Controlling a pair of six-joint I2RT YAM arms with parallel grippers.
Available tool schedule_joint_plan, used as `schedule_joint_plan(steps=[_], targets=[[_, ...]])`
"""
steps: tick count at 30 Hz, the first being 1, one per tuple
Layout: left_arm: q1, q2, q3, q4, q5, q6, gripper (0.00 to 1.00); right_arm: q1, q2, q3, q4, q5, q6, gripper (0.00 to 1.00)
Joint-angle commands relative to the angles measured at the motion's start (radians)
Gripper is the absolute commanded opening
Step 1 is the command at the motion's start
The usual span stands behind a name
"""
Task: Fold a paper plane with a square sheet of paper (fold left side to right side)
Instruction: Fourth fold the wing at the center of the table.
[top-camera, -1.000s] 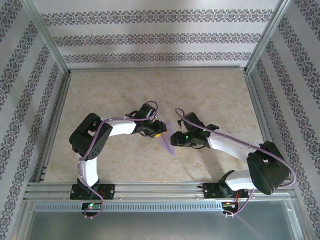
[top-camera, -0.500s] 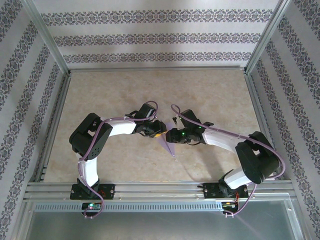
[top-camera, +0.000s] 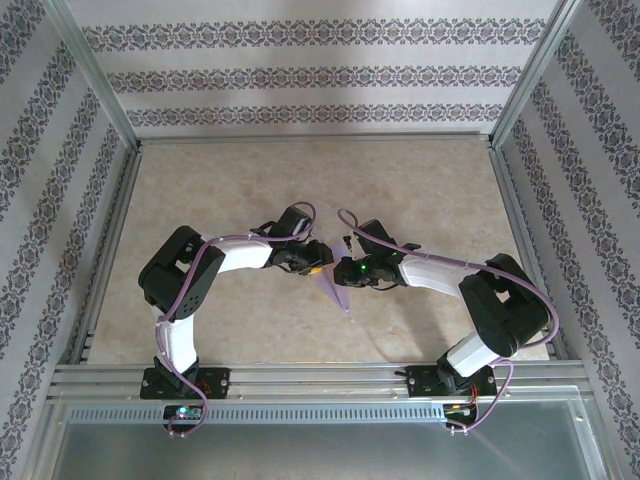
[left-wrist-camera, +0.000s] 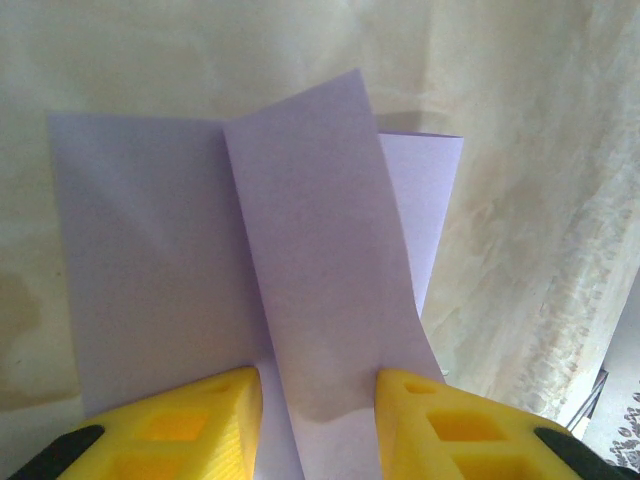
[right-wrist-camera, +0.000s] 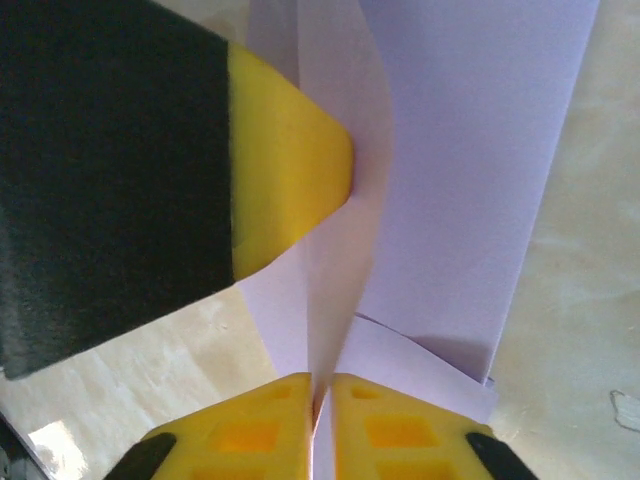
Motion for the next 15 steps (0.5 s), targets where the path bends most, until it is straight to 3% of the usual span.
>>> schedule_joint_plan(steps=[1,15], targets=[[-0.007,0.005,0.006,-0.064,-0.032,0.020,0.36,-0.011,-0.003,0.017,-0.004,0.028,-0.007,0.06],[-0.007,0.002,0.004,-0.064,-0.033,0.020,0.36,-0.042,0.011,0.009,-0.054,0.078,-0.045,0.01]])
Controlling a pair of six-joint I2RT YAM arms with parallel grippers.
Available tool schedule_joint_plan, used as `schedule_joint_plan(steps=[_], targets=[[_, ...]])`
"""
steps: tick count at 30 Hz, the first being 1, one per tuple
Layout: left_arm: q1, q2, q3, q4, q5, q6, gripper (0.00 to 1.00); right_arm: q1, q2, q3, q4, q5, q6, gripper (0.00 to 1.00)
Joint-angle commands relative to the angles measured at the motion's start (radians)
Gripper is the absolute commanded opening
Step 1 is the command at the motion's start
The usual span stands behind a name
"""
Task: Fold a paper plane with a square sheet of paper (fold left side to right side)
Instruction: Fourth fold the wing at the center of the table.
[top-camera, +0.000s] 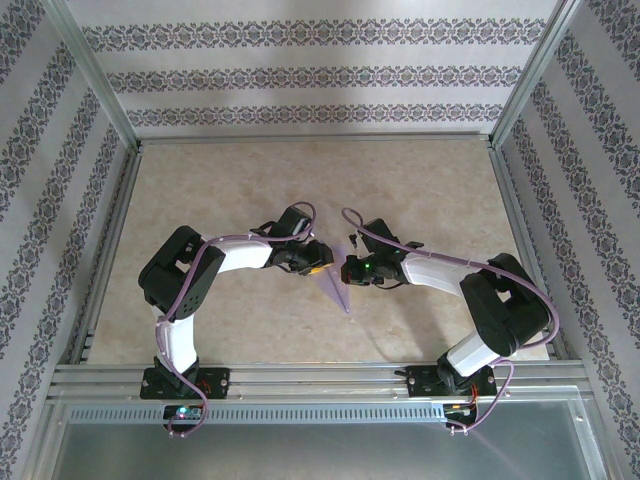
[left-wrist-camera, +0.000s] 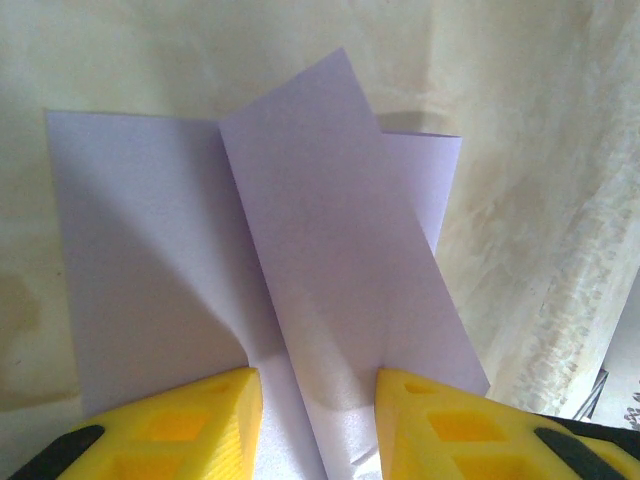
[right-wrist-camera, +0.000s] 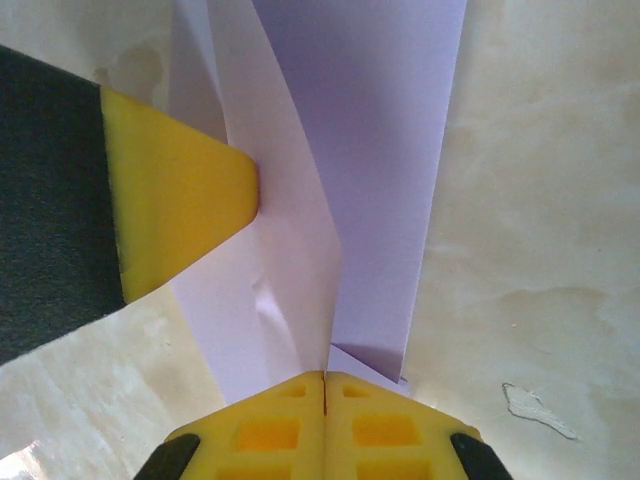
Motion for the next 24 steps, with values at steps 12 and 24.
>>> schedule_joint_plan(steps=[12,24], targets=[[-0.007,0.000,0.005,-0.068,-0.033,0.023,0.36,-0.009,0.052,0.022,-0.020,0.040,-0.029,0.00],[-0.007,0.003,0.009,-0.070,-0.032,0.023,0.36,-0.006,0.068,0.035,-0.036,0.057,-0.041,0.00]])
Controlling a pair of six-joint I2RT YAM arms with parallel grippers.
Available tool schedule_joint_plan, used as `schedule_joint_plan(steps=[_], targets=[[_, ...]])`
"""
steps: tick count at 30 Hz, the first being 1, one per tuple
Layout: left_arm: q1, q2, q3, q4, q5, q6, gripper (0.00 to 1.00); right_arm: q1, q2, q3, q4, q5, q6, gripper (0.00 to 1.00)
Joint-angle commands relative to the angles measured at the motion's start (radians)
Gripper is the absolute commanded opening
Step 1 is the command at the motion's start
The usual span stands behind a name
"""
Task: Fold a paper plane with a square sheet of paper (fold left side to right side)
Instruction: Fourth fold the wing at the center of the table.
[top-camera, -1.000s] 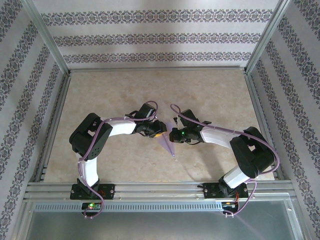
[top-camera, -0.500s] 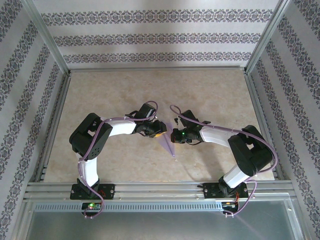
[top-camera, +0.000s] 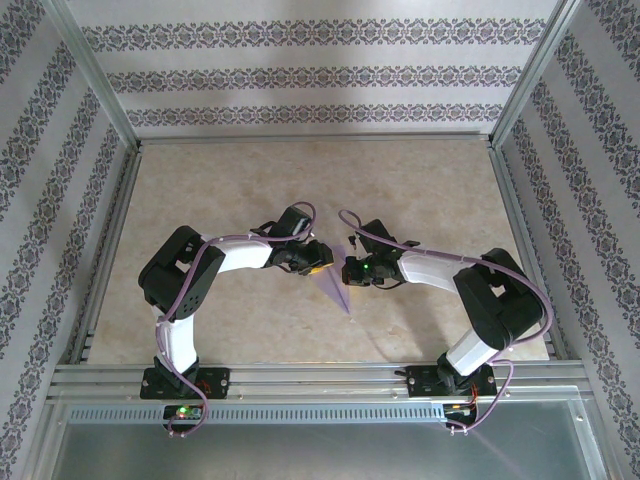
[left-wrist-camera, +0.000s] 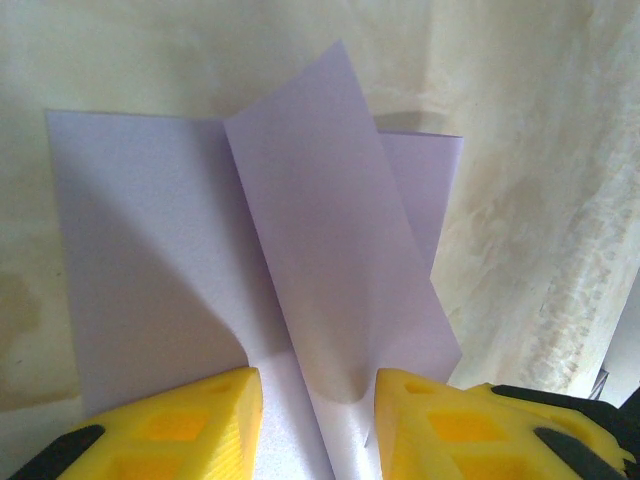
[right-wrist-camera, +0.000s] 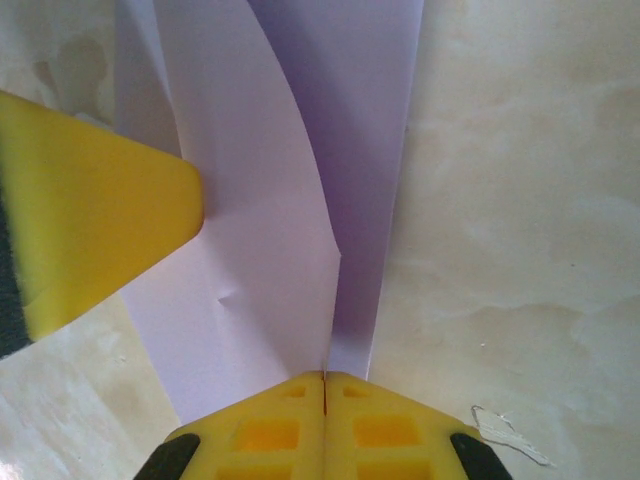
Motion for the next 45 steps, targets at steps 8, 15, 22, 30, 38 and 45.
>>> schedule_joint_plan(steps=[8,15,22,30,38,45], targets=[[-0.007,0.003,0.011,-0.072,-0.030,0.024,0.36,0.000,0.034,0.025,-0.040,0.048,-0.029,0.00],[-0.007,0.003,0.013,-0.072,-0.032,0.024,0.36,0.007,0.039,0.034,-0.071,0.075,-0.038,0.00],[-0.007,-0.006,0.021,-0.054,-0.006,0.026,0.39,0.023,0.083,0.032,-0.076,0.080,-0.040,0.00],[0.012,-0.115,0.008,-0.007,-0.004,0.041,0.46,0.027,0.104,0.024,-0.078,0.071,-0.038,0.00],[0.041,-0.137,-0.022,0.028,0.053,0.079,0.15,0.026,0.097,0.027,-0.077,0.054,-0.037,0.00],[0.038,-0.042,-0.028,0.146,0.129,0.032,0.01,0.028,0.101,0.025,-0.077,0.058,-0.031,0.00]])
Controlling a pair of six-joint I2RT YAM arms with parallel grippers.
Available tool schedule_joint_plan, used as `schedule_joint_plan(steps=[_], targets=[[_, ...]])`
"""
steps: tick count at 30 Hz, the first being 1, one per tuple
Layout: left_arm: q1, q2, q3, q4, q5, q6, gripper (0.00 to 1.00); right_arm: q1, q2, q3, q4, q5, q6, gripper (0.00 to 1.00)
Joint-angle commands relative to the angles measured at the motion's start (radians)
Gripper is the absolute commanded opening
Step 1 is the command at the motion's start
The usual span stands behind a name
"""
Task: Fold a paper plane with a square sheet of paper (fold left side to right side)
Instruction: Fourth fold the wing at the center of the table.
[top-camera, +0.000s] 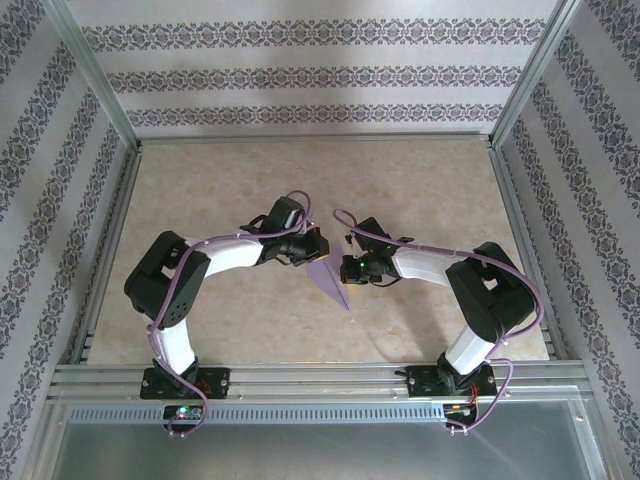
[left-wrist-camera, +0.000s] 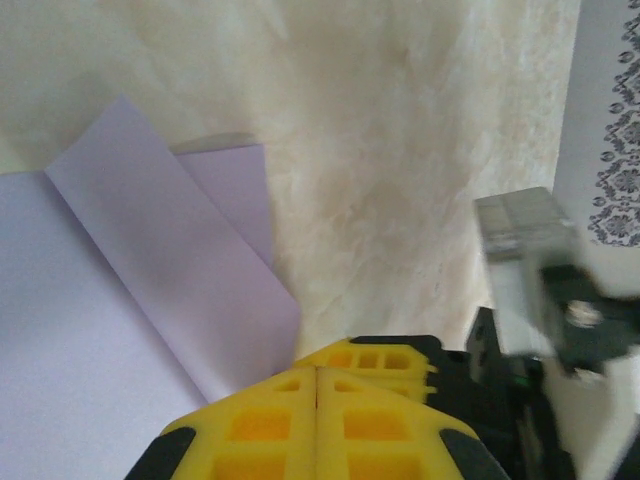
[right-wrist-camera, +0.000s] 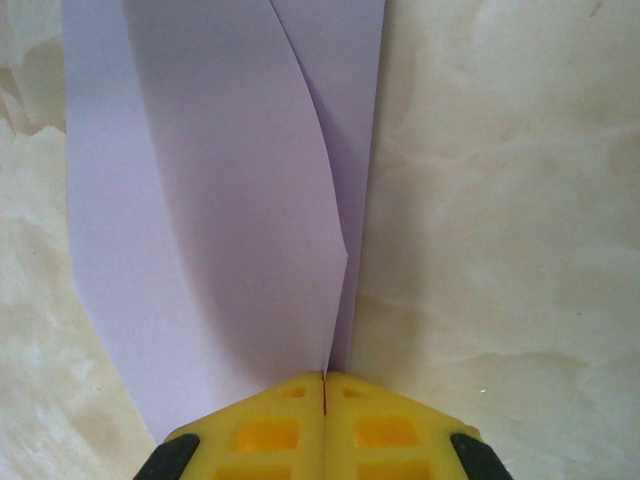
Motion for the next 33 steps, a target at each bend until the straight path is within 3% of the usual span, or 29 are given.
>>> schedule_joint_plan(steps=[1,7,29,33], targets=[[0.003,0.045,-0.006,0.077,0.061,-0.015,0.01,0.012,0.047,-0.019,-0.053,0.024,-0.007,0.00],[-0.003,0.109,0.016,0.103,0.090,-0.014,0.01,0.014,0.052,-0.010,-0.064,0.027,-0.010,0.00],[-0.004,0.187,0.061,-0.194,-0.065,0.081,0.00,0.006,0.029,0.028,-0.107,0.024,-0.019,0.00],[-0.004,0.192,0.066,-0.219,-0.077,0.086,0.00,-0.007,-0.003,0.056,-0.107,-0.010,-0.013,0.09]])
